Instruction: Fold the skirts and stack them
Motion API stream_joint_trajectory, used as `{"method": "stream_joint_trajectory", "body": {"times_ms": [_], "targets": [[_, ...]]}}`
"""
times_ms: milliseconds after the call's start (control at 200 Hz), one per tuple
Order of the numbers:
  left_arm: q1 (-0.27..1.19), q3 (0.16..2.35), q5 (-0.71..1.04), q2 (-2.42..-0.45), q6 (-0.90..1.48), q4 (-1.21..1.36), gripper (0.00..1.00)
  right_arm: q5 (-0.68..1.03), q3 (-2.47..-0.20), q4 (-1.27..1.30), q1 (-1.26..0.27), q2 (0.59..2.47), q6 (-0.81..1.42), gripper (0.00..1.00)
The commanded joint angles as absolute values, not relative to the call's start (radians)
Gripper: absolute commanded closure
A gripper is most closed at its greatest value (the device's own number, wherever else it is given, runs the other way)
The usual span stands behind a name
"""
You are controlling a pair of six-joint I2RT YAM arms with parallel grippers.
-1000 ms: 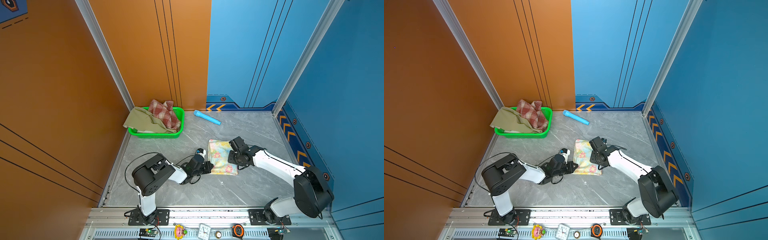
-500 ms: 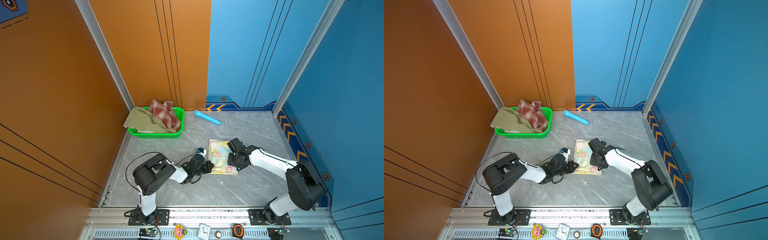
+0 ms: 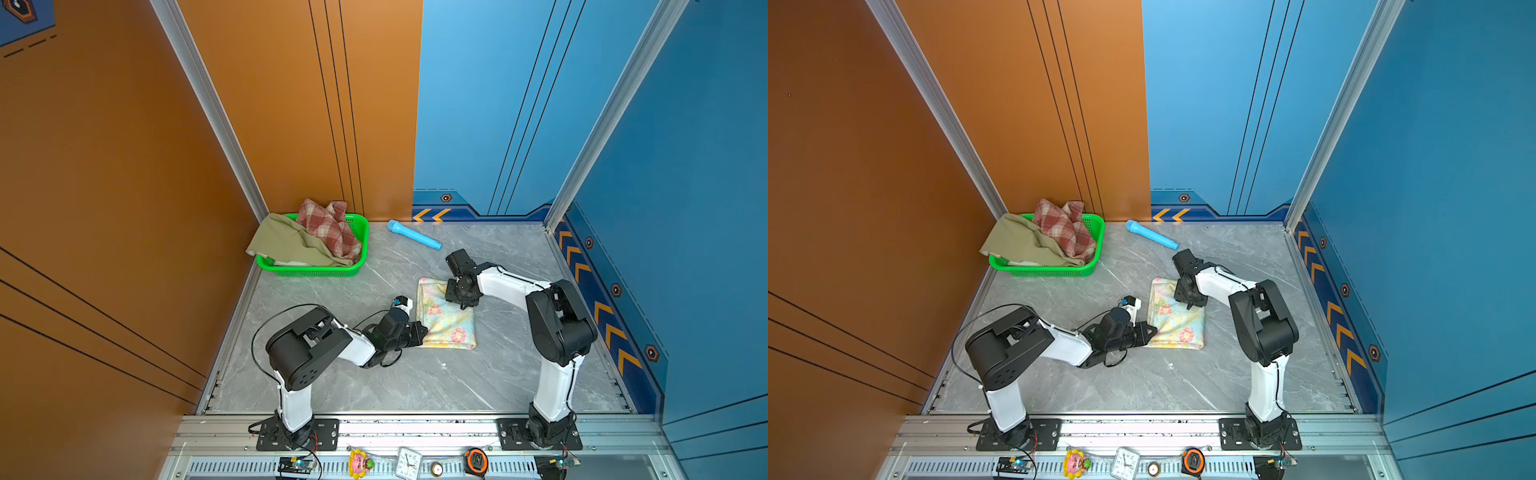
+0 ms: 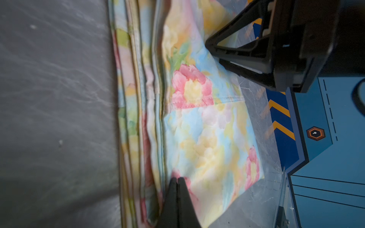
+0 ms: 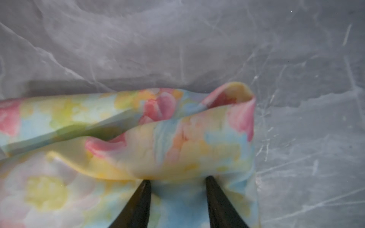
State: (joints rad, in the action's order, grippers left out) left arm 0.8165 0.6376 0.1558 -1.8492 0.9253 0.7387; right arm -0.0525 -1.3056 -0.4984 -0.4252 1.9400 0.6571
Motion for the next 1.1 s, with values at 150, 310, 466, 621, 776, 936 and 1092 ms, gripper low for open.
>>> {"method": "stream_joint_trajectory", "body": {"times_ms": [150,310,466,621,776,936,1092], "targets": [[0.796,0.643,0.161,-1.890,0.915,0.626,1.00,-0.027,-1.277,-0.523,-0.381,1.841,0.637,0.50],[0.787,0.663,0.170,-1.894,0.907,0.603,1.00,0.016,-1.206,-0.523,-0.303,1.740,0.595,0.40],[0.784,0.690,0.180,-1.906,0.899,0.583,1.00,0.146,-1.156,-0.523,-0.244,1.745,0.533,0.35],[0.782,0.708,0.183,-1.907,0.892,0.561,1.00,0.223,-1.059,-0.487,-0.239,1.712,0.517,0.35],[0.775,0.715,0.186,-1.904,0.884,0.544,1.00,0.262,-0.959,-0.429,-0.237,1.658,0.540,0.35],[0.775,0.718,0.184,-1.903,0.882,0.541,1.00,0.295,-0.928,-0.393,-0.236,1.646,0.552,0.35],[0.777,0.719,0.179,-1.899,0.885,0.541,1.00,0.334,-0.881,-0.321,-0.237,1.651,0.577,0.36]]}}
